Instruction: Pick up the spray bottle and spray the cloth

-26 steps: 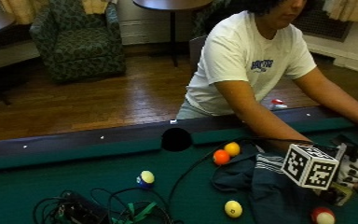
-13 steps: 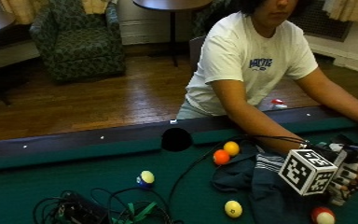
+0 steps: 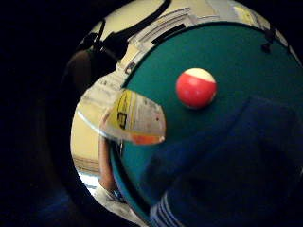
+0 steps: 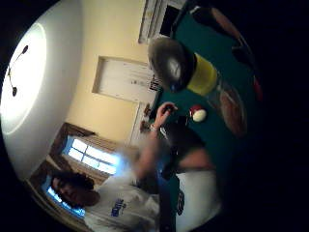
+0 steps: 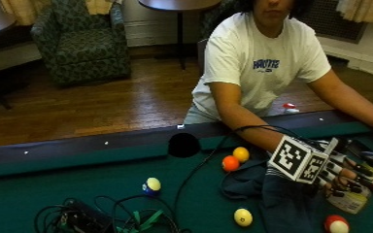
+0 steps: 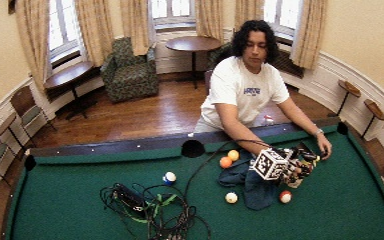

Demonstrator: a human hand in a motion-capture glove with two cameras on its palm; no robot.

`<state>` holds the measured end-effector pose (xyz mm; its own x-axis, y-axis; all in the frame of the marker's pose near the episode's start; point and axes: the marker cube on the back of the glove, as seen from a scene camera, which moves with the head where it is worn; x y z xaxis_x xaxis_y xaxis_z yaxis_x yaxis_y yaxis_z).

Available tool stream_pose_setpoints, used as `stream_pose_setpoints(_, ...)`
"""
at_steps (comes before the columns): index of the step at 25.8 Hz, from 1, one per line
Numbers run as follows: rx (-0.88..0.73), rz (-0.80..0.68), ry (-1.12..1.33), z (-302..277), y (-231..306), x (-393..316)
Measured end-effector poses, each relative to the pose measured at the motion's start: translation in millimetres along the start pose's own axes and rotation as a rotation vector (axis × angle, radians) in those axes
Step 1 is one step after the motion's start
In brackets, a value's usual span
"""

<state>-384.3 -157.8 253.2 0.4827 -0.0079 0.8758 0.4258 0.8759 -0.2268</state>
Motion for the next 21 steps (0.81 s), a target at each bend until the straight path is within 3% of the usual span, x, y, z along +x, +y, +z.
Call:
stream_pose_setpoints(9,-0.058,-0.108,0.243,-51.7,32.7,-21.6)
stream_pose_setpoints(21,0.114,-0.384,0.699,-98.5,60.6,-82.7)
